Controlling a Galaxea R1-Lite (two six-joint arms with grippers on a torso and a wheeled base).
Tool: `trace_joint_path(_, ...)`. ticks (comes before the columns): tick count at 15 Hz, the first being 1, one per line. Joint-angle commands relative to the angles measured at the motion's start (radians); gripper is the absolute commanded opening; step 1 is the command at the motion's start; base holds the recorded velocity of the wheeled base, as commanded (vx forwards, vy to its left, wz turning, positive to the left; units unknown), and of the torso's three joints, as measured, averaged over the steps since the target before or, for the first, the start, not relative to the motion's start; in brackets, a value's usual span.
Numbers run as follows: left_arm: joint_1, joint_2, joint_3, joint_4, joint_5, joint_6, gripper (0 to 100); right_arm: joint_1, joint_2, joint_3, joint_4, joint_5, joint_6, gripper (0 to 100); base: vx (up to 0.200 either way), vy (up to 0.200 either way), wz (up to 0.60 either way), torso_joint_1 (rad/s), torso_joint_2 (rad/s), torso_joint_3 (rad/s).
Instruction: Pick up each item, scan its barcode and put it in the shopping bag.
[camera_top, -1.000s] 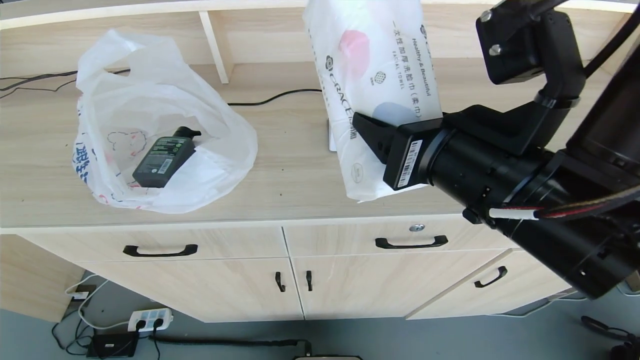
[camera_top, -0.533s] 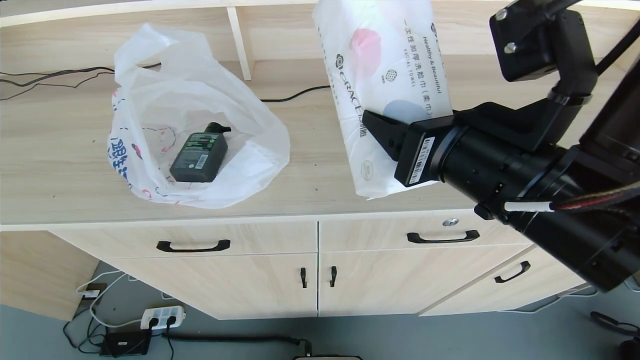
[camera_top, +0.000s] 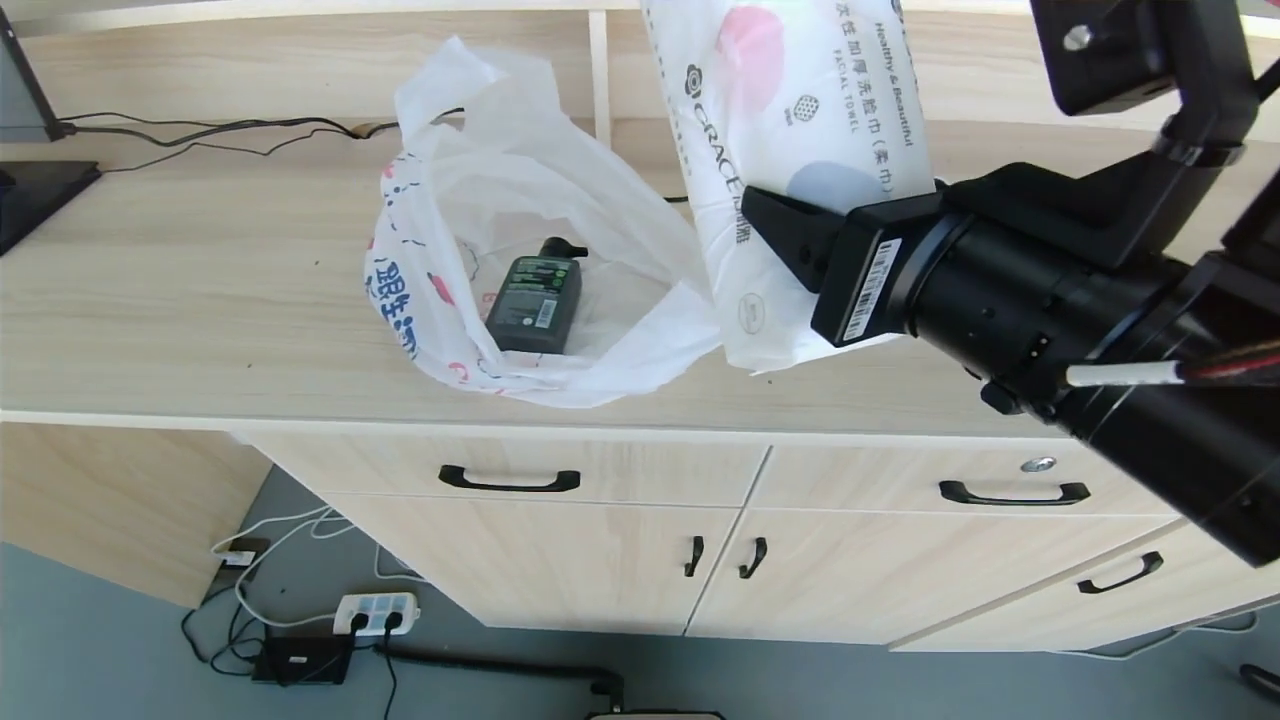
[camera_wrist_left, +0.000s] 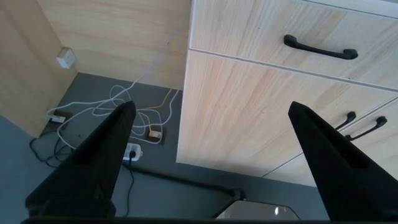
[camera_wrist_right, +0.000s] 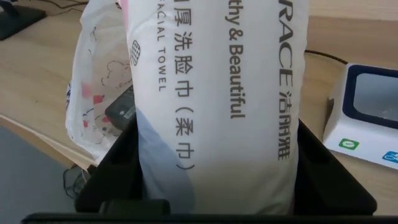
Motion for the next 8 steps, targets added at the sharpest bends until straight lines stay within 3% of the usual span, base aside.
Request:
trace_joint_path(1, 0.000, 0.001, 0.000, 0.000, 0.000, 0.000, 100, 0.003, -0.011, -0.127, 0.003, 0.008, -0.093, 0, 0.000, 0.000, 0.60, 0.002, 0.01, 0.002)
trace_joint_path(4, 0.000, 0.001, 0.000, 0.000, 0.000, 0.001, 100, 0.016, 0.082, -0.244, 0.026, 0.164, -0.115, 0, 0.000, 0.000, 0.00, 0.000, 0.00, 0.000)
trace_joint_path(5, 0.000, 0.001, 0.000, 0.000, 0.000, 0.003, 100, 0.016, 0.162, -0.350, 0.019, 0.172, -0.075, 0, 0.000, 0.000, 0.00, 0.000, 0.00, 0.000)
trace_joint_path(8, 0.000, 0.001, 0.000, 0.000, 0.000, 0.000, 100, 0.021, 0.357, -0.483, -0.146, 0.126, 0.129, 0, 0.000, 0.000, 0.00, 0.000, 0.00, 0.000)
